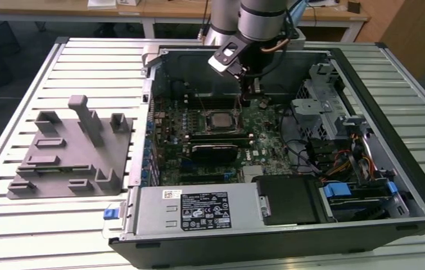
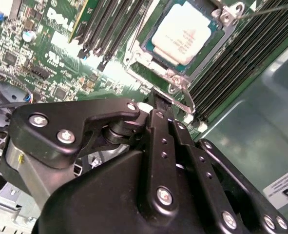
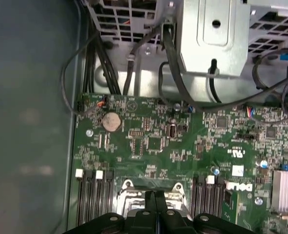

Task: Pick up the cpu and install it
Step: 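Close the cpu cover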

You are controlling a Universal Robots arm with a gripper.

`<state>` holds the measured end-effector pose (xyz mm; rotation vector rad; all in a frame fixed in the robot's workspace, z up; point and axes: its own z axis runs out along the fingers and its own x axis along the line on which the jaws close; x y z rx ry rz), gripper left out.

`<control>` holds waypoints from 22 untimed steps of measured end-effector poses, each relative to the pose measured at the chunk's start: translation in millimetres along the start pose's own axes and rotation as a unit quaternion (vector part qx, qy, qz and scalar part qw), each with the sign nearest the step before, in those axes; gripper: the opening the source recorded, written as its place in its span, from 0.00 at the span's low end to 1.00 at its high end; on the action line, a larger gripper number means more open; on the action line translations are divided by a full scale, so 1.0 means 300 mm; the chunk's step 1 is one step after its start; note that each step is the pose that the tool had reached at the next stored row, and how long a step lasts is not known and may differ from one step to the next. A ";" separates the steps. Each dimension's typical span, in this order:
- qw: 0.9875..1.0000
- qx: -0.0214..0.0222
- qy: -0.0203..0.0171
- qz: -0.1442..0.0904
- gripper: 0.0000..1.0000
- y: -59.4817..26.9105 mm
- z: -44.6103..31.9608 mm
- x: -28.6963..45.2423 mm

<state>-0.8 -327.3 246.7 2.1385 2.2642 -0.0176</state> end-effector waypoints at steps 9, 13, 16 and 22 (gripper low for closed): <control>1.000 0.000 0.000 0.000 0.11 -0.046 0.013 0.003; 1.000 0.000 0.000 0.000 0.11 -0.088 0.028 0.006; 1.000 0.000 0.000 0.000 0.11 -0.125 0.037 0.008; 1.000 0.000 0.000 0.000 0.11 -0.160 0.054 0.011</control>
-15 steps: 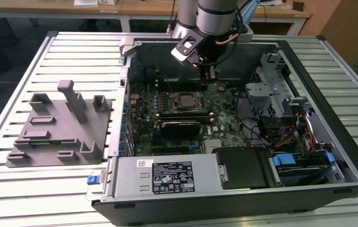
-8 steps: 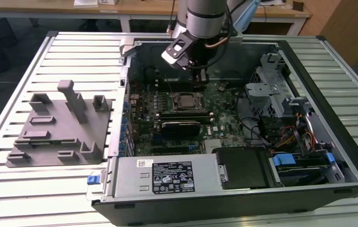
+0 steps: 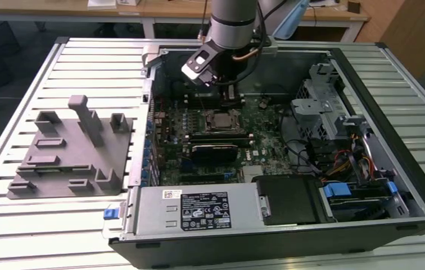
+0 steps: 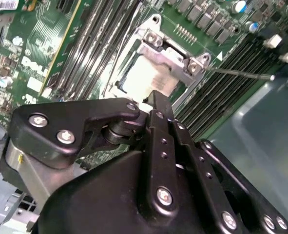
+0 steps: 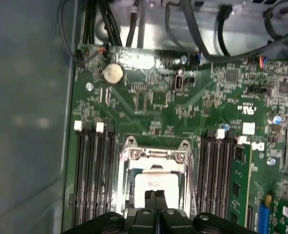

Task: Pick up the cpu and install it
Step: 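Close the cpu cover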

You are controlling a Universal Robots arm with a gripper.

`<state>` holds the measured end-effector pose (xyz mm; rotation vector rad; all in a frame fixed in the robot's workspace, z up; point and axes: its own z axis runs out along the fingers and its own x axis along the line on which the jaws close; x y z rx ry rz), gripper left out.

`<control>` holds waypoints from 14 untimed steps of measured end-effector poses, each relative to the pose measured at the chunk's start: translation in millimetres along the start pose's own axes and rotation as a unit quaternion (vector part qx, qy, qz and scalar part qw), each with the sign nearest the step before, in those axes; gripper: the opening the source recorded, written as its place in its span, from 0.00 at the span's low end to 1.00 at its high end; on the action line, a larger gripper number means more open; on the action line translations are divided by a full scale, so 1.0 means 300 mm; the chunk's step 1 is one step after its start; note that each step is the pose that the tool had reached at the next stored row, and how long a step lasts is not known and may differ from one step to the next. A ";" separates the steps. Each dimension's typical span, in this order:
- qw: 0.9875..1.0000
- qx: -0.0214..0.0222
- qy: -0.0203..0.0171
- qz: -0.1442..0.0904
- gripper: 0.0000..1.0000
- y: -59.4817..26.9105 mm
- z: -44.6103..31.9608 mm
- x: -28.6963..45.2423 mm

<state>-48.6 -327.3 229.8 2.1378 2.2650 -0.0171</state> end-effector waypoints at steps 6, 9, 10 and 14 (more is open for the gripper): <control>1.000 0.000 0.000 0.000 0.11 -0.006 0.006 0.000; 1.000 0.000 0.000 0.000 0.11 -0.006 0.006 0.000; 1.000 0.000 0.000 0.000 0.11 -0.007 0.007 0.001; 1.000 0.000 0.000 0.000 0.11 -0.025 0.011 0.002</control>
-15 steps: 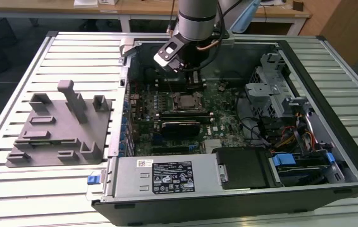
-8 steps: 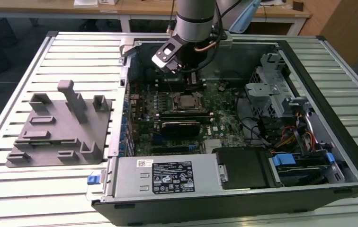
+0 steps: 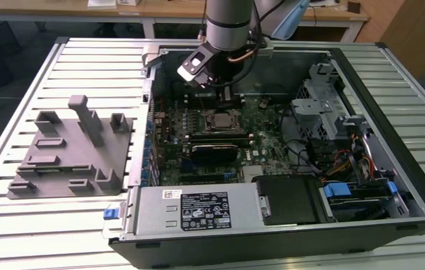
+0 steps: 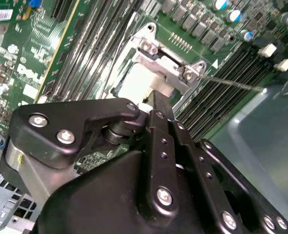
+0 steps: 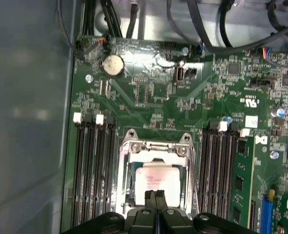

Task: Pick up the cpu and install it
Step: 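Close the cpu cover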

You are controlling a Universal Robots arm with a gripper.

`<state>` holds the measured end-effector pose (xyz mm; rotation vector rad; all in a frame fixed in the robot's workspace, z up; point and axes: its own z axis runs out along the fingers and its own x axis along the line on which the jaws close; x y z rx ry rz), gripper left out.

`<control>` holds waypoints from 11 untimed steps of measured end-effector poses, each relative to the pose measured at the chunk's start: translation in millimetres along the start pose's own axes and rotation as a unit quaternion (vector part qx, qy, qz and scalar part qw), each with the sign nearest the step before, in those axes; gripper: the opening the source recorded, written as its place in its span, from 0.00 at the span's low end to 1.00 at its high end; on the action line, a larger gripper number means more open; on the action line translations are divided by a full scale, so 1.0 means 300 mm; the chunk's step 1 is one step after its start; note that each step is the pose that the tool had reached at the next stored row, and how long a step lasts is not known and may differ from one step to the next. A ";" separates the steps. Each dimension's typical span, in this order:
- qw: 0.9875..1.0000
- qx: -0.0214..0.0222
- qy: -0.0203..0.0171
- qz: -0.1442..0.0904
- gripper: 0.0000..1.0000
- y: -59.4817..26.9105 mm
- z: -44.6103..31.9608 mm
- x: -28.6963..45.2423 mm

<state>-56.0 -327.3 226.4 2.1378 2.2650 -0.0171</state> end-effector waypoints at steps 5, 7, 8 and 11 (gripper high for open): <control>1.000 0.000 0.000 0.000 0.11 -0.026 0.015 0.002; 1.000 0.000 0.000 0.000 0.11 -0.029 0.025 0.002; 1.000 0.000 0.000 0.000 0.11 -0.031 0.030 0.003; 1.000 0.000 0.000 -0.001 0.11 -0.037 0.043 0.003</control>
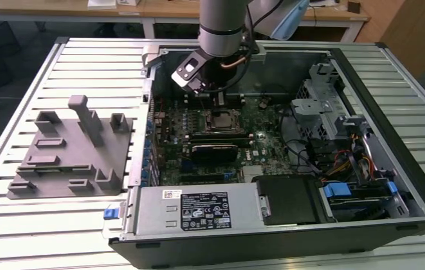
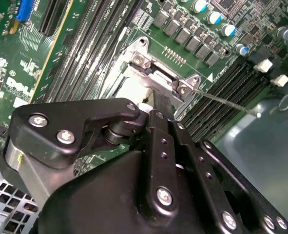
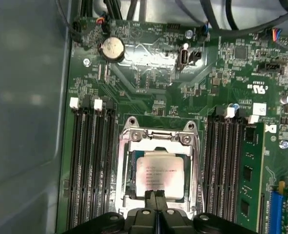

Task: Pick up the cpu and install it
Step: 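Close the cpu cover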

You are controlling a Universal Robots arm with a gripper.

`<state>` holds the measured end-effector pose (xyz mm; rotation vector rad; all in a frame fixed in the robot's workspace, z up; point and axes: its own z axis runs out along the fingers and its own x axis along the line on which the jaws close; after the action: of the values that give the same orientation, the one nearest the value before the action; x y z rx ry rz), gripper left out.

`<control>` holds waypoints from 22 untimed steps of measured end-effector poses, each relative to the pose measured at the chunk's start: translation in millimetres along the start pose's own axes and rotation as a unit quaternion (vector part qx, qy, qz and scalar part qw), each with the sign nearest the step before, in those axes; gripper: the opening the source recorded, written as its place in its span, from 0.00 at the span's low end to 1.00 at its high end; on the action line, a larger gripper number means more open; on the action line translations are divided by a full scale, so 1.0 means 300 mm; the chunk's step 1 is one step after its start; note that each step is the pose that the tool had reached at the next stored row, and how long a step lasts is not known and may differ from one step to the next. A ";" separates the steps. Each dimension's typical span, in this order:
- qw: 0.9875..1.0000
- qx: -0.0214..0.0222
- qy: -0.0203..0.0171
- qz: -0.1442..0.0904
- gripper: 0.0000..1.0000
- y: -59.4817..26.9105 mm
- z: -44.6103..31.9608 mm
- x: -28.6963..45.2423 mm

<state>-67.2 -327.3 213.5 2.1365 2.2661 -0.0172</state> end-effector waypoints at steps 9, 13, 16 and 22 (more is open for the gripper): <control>1.000 0.000 0.000 0.000 0.11 -0.015 0.031 0.002; 1.000 0.000 0.000 0.000 0.11 -0.015 0.045 0.002; 1.000 0.000 -0.001 0.000 0.11 -0.014 0.048 0.002; 1.000 0.000 0.000 0.000 0.11 0.004 0.049 0.000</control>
<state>-65.8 -327.5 198.7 2.1359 2.2669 -0.0182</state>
